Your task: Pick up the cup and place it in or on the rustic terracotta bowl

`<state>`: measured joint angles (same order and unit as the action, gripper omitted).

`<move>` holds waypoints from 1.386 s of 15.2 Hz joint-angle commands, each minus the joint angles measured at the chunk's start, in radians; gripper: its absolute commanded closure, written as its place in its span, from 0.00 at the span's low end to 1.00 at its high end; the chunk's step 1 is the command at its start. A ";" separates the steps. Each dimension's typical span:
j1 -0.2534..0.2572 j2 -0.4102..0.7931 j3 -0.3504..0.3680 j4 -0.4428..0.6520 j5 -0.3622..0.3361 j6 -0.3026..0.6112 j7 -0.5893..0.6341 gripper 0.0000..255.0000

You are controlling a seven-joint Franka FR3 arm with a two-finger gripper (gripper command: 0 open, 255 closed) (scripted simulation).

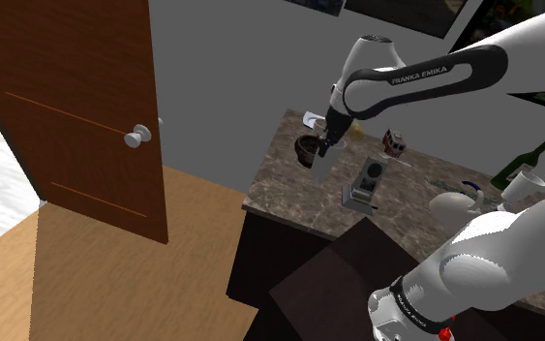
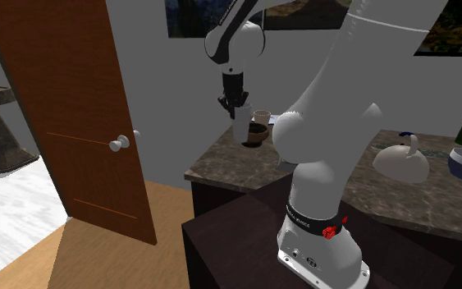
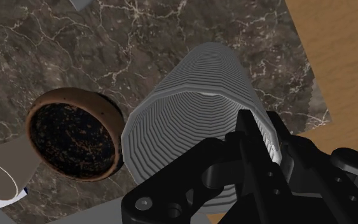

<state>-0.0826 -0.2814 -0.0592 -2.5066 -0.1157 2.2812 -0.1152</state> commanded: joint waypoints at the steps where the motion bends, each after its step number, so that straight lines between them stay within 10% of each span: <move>1: 0.001 -0.016 0.001 0.016 0.002 -0.033 -0.002 1.00; 21: -0.113 0.478 -0.141 0.723 0.098 -0.230 -0.316 1.00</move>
<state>-0.1839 0.1592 -0.1938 -1.8395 -0.0281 2.0684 -0.4088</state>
